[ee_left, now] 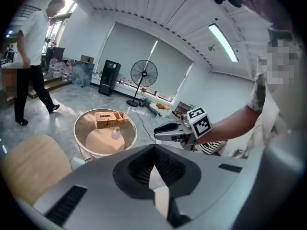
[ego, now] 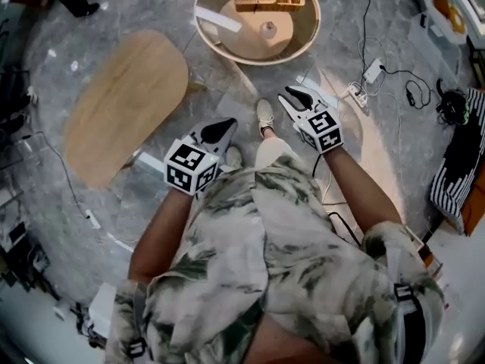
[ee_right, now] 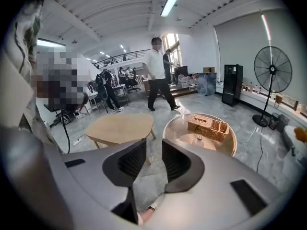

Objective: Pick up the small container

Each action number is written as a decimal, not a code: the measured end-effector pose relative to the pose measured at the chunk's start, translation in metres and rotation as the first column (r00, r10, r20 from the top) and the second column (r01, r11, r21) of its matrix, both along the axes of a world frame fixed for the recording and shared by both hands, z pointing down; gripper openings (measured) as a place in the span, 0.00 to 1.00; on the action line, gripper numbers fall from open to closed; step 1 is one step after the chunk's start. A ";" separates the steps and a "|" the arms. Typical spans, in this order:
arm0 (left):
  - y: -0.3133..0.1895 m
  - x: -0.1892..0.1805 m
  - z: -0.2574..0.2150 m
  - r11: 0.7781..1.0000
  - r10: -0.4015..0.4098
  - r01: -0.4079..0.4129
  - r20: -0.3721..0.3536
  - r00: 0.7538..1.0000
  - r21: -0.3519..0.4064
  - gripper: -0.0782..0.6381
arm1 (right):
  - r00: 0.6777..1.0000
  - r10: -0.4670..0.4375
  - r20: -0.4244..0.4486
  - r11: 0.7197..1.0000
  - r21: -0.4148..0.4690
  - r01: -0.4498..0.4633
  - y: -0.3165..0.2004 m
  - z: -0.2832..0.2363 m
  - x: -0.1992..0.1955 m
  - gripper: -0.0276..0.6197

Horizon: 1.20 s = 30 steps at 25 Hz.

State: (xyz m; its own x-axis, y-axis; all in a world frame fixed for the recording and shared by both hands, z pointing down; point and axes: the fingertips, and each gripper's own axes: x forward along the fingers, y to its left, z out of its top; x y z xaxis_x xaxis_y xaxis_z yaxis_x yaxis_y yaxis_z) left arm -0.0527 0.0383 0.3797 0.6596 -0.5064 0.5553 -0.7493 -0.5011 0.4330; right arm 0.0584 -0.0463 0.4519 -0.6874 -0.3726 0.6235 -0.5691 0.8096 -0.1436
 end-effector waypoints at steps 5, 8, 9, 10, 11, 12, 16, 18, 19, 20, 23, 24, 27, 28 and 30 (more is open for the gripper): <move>-0.064 0.014 0.024 0.998 -0.037 0.037 0.008 0.999 -0.045 0.14 | 0.999 -0.026 -0.024 0.999 -0.019 0.026 -0.082 0.054 0.009 0.26; -0.098 0.025 0.041 0.996 -0.051 0.052 0.008 0.999 -0.069 0.14 | 0.999 -0.037 -0.036 0.999 -0.027 0.036 -0.126 0.088 0.012 0.26; -0.109 0.028 0.047 0.996 -0.054 0.054 0.007 0.999 -0.074 0.14 | 0.998 -0.037 -0.043 0.999 -0.028 0.035 -0.142 0.100 0.013 0.26; -0.120 0.030 0.053 0.995 -0.057 0.057 0.006 0.998 -0.077 0.14 | 0.998 -0.035 -0.049 0.999 -0.029 0.034 -0.157 0.112 0.014 0.26; -0.129 0.031 0.058 0.995 -0.062 0.062 0.005 0.998 -0.083 0.14 | 0.998 -0.033 -0.055 0.999 -0.031 0.031 -0.171 0.124 0.014 0.26; -0.136 0.031 0.062 0.994 -0.068 0.068 0.004 0.998 -0.089 0.14 | 0.998 -0.032 -0.059 0.999 -0.036 0.030 -0.182 0.135 0.013 0.26; -0.158 0.033 0.086 0.991 -0.083 0.084 0.013 0.996 -0.105 0.14 | 0.996 -0.021 -0.081 0.999 -0.047 0.017 -0.221 0.180 0.012 0.28; -0.170 0.030 0.096 0.990 -0.095 0.098 0.029 0.995 -0.103 0.14 | 0.996 -0.011 -0.093 0.998 -0.056 0.005 -0.239 0.203 0.013 0.28; -0.176 0.027 0.101 0.989 -0.106 0.109 0.034 0.994 -0.103 0.14 | 0.995 -0.008 -0.098 0.998 -0.061 0.002 -0.247 0.214 0.013 0.29; -0.182 0.023 0.105 0.987 -0.118 0.122 0.037 0.992 -0.107 0.14 | 0.995 -0.008 -0.104 0.998 -0.064 0.002 -0.255 0.223 0.011 0.29; -0.194 0.017 0.117 0.982 -0.143 0.147 0.040 0.989 -0.119 0.14 | 0.993 -0.014 -0.121 0.998 -0.068 0.006 -0.277 0.250 0.006 0.31; -0.198 0.016 0.122 0.981 -0.148 0.152 0.040 0.988 -0.120 0.14 | 0.992 -0.014 -0.126 0.998 -0.067 0.005 -0.284 0.259 0.004 0.32; -0.205 0.017 0.134 0.977 -0.162 0.166 0.037 0.986 -0.133 0.14 | 0.992 -0.006 -0.128 0.998 -0.063 -0.002 -0.304 0.283 -0.002 0.33; -0.207 0.018 0.139 0.976 -0.166 0.170 0.035 0.985 -0.139 0.14 | 0.992 -0.003 -0.125 0.998 -0.062 -0.004 -0.311 0.290 -0.005 0.34; -0.208 0.019 0.148 0.972 -0.173 0.176 0.033 0.984 -0.155 0.14 | 0.993 0.006 -0.119 0.998 -0.056 -0.013 -0.323 0.302 -0.011 0.35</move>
